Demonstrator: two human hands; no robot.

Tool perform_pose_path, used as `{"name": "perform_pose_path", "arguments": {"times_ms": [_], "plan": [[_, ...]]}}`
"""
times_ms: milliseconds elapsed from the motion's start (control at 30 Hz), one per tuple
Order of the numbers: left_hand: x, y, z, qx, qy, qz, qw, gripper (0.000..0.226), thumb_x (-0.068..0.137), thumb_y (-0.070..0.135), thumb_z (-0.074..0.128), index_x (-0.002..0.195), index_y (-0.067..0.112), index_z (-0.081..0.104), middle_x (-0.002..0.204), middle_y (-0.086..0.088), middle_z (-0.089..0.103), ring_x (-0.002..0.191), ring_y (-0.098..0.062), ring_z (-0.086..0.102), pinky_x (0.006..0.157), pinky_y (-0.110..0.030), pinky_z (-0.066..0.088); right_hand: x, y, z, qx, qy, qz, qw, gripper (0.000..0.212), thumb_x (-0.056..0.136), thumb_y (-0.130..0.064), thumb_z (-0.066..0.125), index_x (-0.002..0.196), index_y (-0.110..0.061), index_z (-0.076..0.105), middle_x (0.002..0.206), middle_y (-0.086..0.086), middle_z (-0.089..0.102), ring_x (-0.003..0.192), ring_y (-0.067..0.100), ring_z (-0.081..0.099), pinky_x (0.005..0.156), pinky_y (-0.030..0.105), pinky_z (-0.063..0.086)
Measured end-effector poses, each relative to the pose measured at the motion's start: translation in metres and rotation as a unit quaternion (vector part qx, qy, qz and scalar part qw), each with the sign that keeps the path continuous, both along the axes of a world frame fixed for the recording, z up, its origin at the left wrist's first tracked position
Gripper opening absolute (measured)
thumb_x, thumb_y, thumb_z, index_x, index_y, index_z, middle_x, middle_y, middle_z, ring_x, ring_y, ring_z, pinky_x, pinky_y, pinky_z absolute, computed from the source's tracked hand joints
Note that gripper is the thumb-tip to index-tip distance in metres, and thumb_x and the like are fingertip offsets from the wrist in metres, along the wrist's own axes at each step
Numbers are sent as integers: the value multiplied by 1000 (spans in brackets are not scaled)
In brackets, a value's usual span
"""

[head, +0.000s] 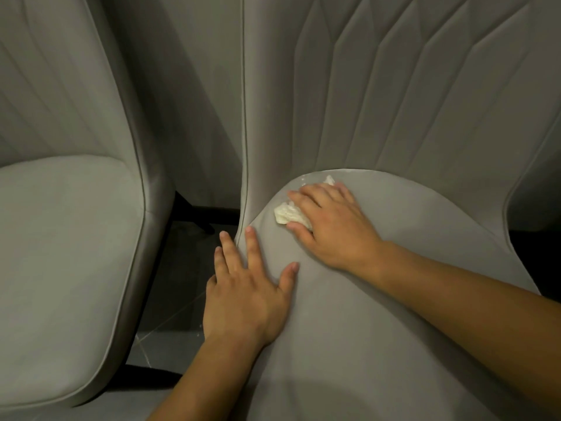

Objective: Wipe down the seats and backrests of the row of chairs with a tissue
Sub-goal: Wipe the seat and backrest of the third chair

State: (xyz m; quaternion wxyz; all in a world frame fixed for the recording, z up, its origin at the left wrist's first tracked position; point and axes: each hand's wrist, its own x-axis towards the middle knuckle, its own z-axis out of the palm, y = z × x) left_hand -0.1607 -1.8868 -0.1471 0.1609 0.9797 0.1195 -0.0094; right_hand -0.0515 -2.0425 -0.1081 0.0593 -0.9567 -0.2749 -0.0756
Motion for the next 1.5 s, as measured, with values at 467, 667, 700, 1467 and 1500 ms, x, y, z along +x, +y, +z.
{"name": "perform_pose_path", "arguments": {"times_ms": [467, 667, 700, 1467, 1500], "plan": [[-1, -3, 4, -3, 0, 2, 1000, 92, 77, 88, 0, 150, 35, -19, 162, -10, -4, 145, -29, 13, 106, -48, 34, -22, -23, 25, -71, 82, 61, 992, 34, 93, -30, 47, 121, -27, 65, 121, -5, 64, 113, 22, 59, 92, 36, 44], [-1, -2, 2, 4, -2, 4, 1000, 92, 78, 88, 0, 151, 34, -17, 162, -11, -1, 144, -32, 18, 106, -49, 35, -47, -56, 48, -114, 113, 61, 985, 45, 81, -44, 32, 93, -27, 71, 87, -5, 67, 80, 21, 61, 76, 33, 41], [-1, -2, 1, 4, -2, 3, 1000, 92, 78, 88, 0, 150, 35, -18, 162, -10, -2, 145, -32, 18, 106, -49, 35, -51, -61, 49, -119, 113, 58, 985, 49, 81, -51, 28, 91, -28, 70, 84, -6, 66, 78, 19, 60, 79, 36, 42], [-1, -3, 4, 8, 9, -3, 1000, 92, 77, 88, -1, 150, 34, -17, 162, -10, 1, 143, -30, 19, 105, -49, 36, 47, -8, -5, -32, 114, 142, 983, 57, 99, -66, 26, 151, -43, 31, 160, -3, 20, 152, 17, 6, 122, 54, -4], [-1, -3, 4, 6, 10, -3, 1000, 92, 77, 88, -2, 150, 34, -17, 162, -9, 0, 143, -30, 19, 105, -48, 36, 49, -7, -7, -21, 102, 147, 984, 56, 98, -66, 28, 148, -42, 35, 155, -1, 24, 150, 19, 9, 121, 54, -4]]}}
